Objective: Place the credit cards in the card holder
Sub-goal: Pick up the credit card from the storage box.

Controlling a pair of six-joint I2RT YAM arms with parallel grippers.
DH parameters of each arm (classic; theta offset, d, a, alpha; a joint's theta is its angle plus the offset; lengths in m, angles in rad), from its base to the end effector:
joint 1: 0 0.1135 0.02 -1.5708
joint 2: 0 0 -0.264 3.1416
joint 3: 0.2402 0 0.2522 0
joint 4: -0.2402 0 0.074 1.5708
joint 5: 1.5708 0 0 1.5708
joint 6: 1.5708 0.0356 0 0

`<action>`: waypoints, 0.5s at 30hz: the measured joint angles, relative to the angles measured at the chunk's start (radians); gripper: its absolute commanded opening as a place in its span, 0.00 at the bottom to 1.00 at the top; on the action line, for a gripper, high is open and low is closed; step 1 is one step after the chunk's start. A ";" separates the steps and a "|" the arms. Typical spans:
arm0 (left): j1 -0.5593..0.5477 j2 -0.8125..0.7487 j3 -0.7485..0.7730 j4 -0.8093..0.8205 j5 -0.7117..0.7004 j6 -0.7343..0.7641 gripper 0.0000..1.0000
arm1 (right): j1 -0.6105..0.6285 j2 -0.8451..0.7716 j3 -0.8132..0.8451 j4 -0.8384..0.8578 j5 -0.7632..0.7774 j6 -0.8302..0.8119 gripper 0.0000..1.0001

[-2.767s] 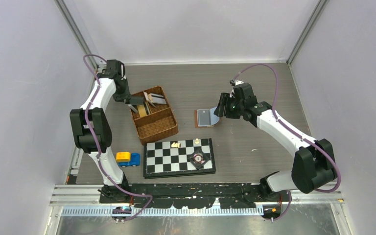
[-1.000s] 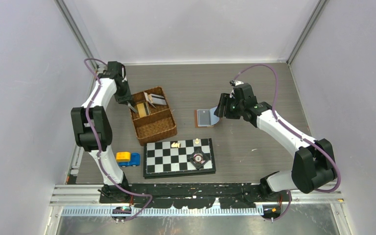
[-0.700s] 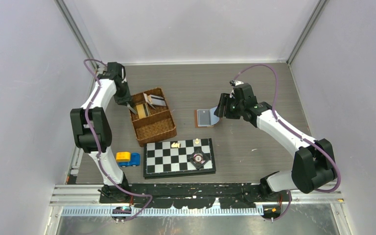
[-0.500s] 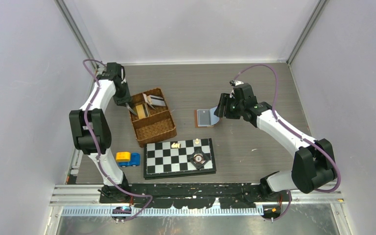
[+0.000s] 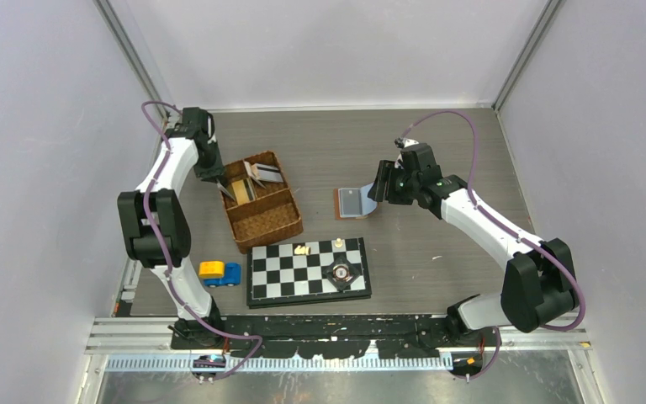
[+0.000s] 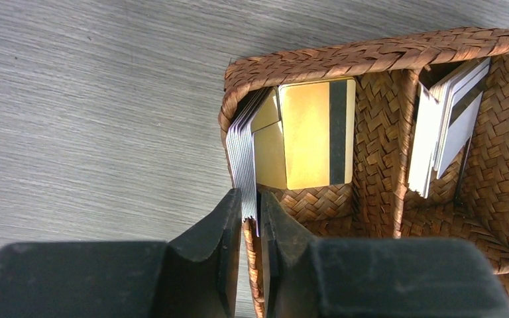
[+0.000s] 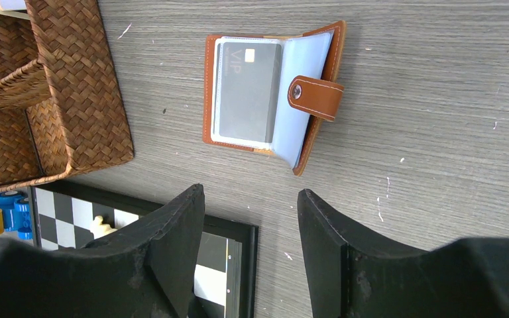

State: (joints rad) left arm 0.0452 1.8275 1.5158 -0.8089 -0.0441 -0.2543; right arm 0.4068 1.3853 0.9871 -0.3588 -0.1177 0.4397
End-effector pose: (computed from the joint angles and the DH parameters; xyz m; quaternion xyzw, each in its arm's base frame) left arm 0.3858 0.0190 0.2522 -0.1503 0.9629 -0.0019 0.2242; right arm 0.2737 0.1225 0.2582 -0.0082 0.9170 0.2115 0.3380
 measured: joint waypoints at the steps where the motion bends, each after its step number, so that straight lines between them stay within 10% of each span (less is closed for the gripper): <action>1: 0.000 -0.001 0.000 0.000 0.001 0.000 0.11 | 0.000 0.000 0.000 0.000 0.000 0.000 0.59; 15: 0.000 -0.032 -0.024 -0.002 0.014 0.000 0.00 | 0.000 0.000 0.000 0.000 0.001 0.000 0.59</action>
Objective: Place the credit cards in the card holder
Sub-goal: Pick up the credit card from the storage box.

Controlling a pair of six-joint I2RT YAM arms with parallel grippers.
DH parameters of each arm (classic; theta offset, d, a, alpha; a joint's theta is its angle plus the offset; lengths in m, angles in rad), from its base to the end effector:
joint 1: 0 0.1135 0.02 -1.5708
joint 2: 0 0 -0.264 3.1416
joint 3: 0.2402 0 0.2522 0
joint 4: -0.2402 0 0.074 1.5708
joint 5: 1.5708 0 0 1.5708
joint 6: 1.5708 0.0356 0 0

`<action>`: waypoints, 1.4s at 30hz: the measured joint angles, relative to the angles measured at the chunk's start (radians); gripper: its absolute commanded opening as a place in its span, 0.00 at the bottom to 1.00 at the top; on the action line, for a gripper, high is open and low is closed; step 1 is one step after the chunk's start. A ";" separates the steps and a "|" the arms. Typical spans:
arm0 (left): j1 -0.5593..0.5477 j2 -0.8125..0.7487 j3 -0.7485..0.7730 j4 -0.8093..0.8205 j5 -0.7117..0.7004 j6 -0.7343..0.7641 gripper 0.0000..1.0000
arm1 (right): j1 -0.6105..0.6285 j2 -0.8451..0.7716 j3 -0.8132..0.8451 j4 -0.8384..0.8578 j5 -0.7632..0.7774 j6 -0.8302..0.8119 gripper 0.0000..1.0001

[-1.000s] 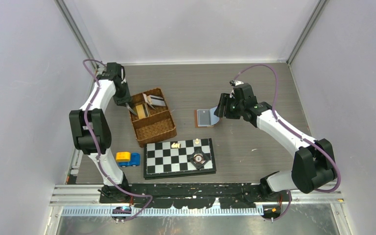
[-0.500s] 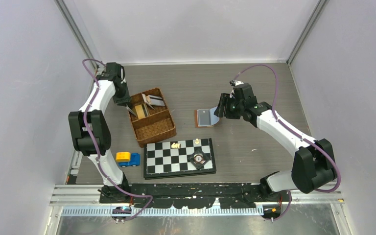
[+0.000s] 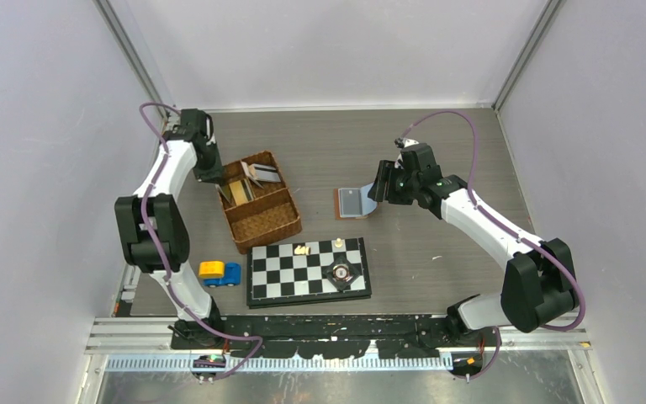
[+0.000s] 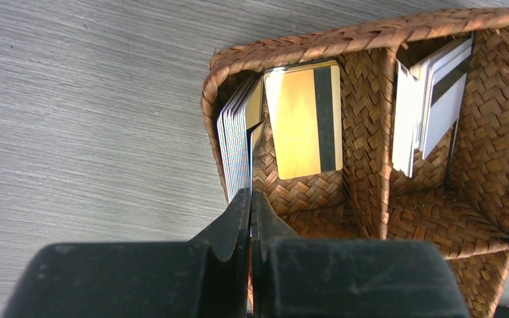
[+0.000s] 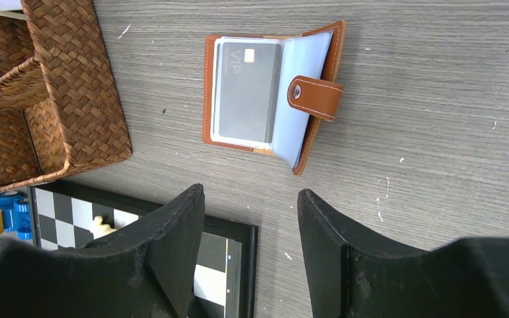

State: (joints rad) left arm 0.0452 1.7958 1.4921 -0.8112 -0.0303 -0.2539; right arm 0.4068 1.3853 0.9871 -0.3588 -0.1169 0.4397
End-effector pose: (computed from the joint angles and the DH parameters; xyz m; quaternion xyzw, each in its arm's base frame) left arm 0.3784 0.0182 0.2565 -0.1485 0.9626 -0.0089 0.2263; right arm 0.2737 0.1225 0.2582 -0.0080 0.9170 0.2112 0.3382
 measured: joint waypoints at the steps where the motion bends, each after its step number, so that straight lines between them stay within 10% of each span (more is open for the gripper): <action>1: 0.000 -0.008 -0.005 0.000 0.003 0.000 0.00 | 0.000 0.000 0.000 0.000 0.000 0.000 0.59; 21: -0.007 -0.358 -0.135 0.118 0.335 0.046 0.00 | 0.000 -0.169 0.057 -0.092 0.038 -0.003 0.62; 42: -0.414 -0.399 -0.187 0.256 1.007 0.071 0.00 | 0.092 -0.037 0.199 -0.055 -0.603 -0.022 0.64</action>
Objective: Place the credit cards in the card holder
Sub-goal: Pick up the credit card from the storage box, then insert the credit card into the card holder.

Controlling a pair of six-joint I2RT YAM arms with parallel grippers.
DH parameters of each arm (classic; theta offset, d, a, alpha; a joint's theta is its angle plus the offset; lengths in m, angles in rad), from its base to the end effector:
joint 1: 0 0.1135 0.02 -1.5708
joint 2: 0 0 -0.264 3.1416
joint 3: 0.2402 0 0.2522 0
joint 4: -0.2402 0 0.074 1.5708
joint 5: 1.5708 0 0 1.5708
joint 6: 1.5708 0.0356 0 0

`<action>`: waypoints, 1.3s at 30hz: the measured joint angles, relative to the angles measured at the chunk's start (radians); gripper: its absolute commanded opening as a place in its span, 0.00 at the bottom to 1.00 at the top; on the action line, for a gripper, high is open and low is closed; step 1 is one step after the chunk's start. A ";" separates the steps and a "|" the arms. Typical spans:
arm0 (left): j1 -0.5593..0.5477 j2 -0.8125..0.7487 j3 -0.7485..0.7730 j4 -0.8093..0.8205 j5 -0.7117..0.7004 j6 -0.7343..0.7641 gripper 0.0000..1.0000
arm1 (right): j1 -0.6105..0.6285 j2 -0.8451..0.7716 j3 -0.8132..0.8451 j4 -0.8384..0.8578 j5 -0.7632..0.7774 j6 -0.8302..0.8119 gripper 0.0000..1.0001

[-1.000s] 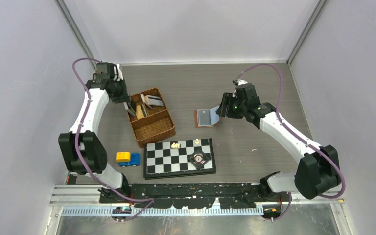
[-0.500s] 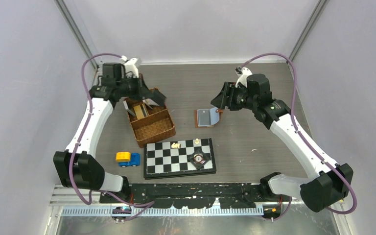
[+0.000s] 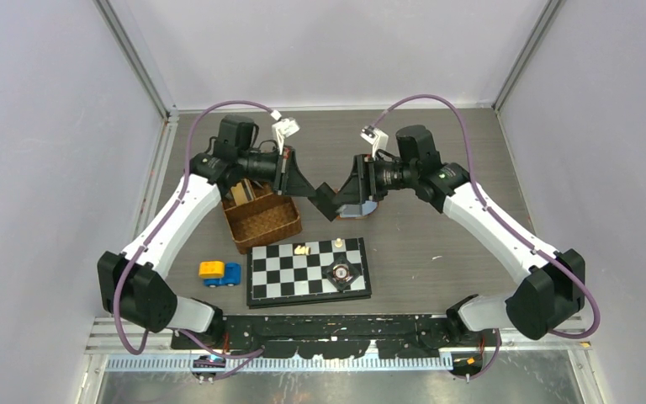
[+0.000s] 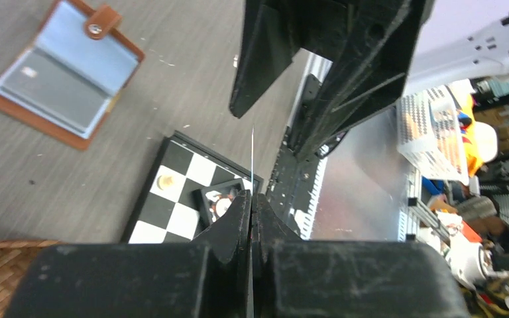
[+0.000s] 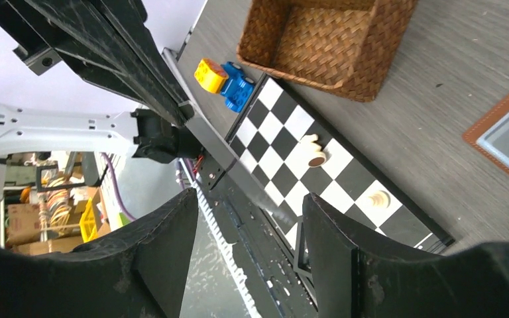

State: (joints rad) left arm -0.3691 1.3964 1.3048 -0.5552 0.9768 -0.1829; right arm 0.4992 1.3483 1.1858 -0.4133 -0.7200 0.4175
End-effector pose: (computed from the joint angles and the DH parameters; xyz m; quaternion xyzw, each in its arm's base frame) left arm 0.2678 -0.1352 0.3542 0.2817 0.7676 -0.5114 0.2643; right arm 0.2501 0.1631 0.3357 -0.2016 0.8149 0.4752 0.2636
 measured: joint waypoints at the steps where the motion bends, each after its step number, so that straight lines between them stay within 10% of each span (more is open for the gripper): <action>1: -0.006 0.000 -0.002 0.002 0.014 0.000 0.00 | 0.000 0.000 0.000 -0.002 -0.016 -0.001 0.63; 13: -0.041 0.000 -0.002 0.006 0.067 0.001 0.00 | 0.001 0.022 0.007 -0.002 -0.145 0.001 0.02; 15: -0.040 0.002 -0.006 0.012 0.055 0.000 0.03 | 0.001 0.027 0.008 0.002 -0.166 0.003 0.00; 18: -0.038 0.007 -0.013 0.020 0.042 -0.008 0.45 | 0.001 0.027 0.008 0.003 -0.167 0.009 0.00; 21: -0.042 0.024 -0.008 0.023 -0.004 -0.019 0.61 | -0.005 0.030 0.008 0.006 -0.122 0.030 0.00; 39: -0.104 0.559 0.367 -0.073 -0.485 -0.230 0.64 | -0.322 0.432 0.129 -0.073 0.140 0.197 0.00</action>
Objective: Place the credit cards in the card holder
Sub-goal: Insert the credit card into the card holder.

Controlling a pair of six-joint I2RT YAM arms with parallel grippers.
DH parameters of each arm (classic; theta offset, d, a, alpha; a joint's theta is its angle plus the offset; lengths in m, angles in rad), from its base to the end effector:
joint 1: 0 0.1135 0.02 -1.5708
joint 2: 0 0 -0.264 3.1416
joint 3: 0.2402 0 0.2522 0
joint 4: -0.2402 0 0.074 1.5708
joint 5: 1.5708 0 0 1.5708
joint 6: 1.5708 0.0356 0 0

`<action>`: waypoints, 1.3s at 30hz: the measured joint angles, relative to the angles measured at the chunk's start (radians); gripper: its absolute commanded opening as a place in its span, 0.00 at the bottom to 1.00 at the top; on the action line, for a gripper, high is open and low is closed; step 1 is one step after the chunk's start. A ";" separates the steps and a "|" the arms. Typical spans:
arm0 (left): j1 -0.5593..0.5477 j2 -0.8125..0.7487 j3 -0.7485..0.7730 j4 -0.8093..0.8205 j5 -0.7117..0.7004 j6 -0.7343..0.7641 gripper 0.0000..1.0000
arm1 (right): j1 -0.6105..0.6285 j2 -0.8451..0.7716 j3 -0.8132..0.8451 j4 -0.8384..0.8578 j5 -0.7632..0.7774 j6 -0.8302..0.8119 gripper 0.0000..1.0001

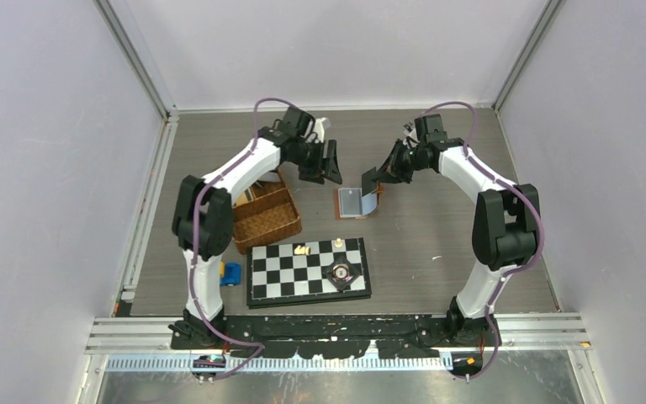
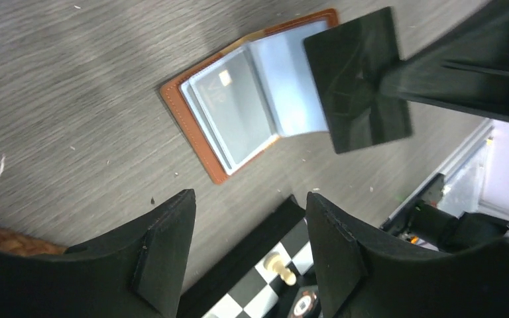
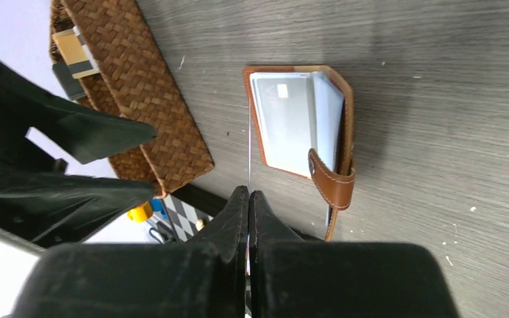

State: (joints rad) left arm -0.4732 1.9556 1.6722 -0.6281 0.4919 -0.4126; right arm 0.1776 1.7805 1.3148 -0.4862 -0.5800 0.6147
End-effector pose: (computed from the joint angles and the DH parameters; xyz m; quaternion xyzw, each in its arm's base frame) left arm 0.3801 -0.2135 0.2640 0.1066 0.9149 -0.3427 0.1849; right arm 0.3715 0.0865 0.2308 0.1129 0.9099 0.3639 0.1641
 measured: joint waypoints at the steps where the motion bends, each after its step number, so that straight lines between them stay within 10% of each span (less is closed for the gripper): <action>1: -0.011 0.033 0.020 -0.008 -0.015 -0.003 0.64 | 0.000 0.005 0.009 -0.010 0.014 -0.004 0.00; 39: -0.055 0.262 0.061 -0.038 -0.135 -0.060 0.47 | 0.070 0.161 0.088 -0.119 0.148 -0.114 0.00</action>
State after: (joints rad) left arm -0.5282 2.2181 1.7336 -0.6662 0.3569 -0.4728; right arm 0.2474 1.9415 1.4025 -0.6056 -0.4316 0.5003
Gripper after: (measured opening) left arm 0.489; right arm 0.023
